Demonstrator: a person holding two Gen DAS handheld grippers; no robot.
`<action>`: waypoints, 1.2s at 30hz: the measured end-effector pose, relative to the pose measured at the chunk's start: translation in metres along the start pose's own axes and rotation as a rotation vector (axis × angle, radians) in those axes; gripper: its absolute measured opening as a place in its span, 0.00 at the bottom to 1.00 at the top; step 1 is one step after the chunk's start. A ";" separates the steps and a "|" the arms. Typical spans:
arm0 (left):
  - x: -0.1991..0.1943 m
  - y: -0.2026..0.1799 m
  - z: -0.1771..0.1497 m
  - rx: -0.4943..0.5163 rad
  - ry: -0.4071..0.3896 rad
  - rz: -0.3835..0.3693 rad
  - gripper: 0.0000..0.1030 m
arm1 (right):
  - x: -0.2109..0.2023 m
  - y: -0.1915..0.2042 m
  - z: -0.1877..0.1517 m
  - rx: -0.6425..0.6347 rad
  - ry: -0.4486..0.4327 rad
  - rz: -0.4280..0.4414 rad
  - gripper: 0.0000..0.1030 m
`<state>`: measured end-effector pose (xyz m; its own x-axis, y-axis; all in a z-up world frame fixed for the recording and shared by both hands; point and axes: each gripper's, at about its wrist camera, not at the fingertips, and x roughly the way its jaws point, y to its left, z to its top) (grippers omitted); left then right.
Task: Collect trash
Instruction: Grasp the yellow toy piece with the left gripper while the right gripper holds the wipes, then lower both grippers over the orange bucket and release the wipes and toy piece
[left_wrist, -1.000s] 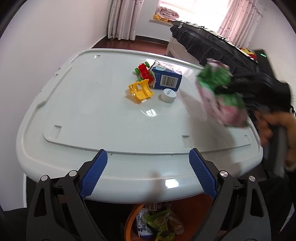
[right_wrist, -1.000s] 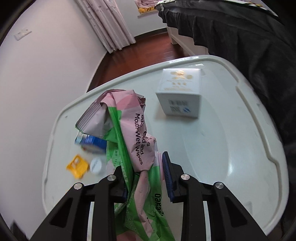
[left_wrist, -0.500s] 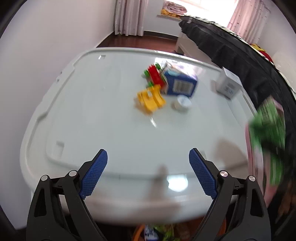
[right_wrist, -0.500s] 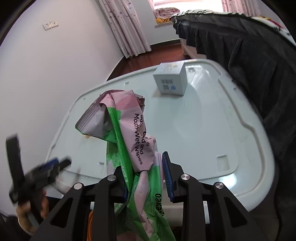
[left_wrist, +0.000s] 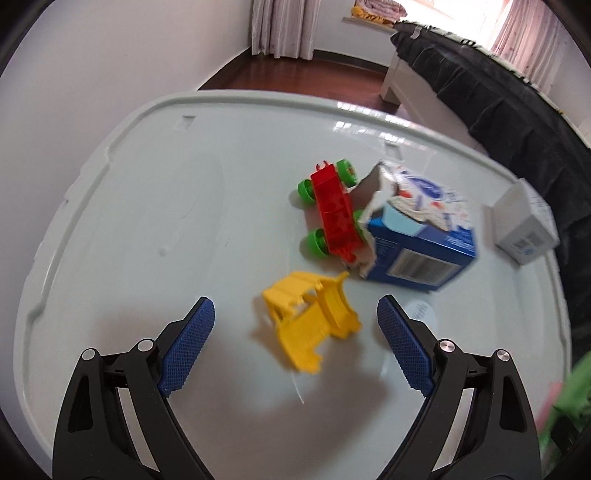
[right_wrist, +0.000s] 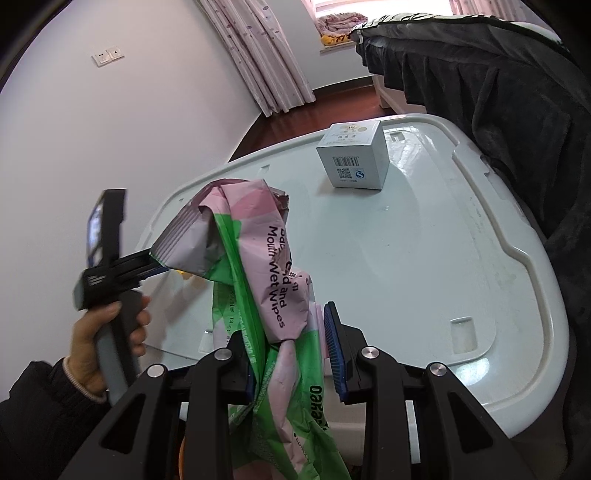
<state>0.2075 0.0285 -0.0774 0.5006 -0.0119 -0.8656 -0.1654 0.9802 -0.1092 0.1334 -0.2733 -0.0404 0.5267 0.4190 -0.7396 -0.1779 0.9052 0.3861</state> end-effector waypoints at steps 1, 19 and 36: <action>0.001 -0.003 0.001 0.017 -0.022 0.020 0.85 | -0.002 -0.001 -0.001 0.000 0.001 0.005 0.29; -0.007 -0.016 -0.011 0.141 -0.064 0.093 0.42 | 0.002 -0.001 0.004 0.032 0.005 0.042 0.29; -0.127 -0.012 -0.088 0.192 -0.134 -0.024 0.42 | -0.023 0.004 -0.013 0.026 -0.020 0.064 0.29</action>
<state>0.0712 0.0005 -0.0093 0.6128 -0.0218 -0.7899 0.0059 0.9997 -0.0230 0.1100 -0.2778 -0.0290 0.5313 0.4742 -0.7021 -0.1902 0.8743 0.4466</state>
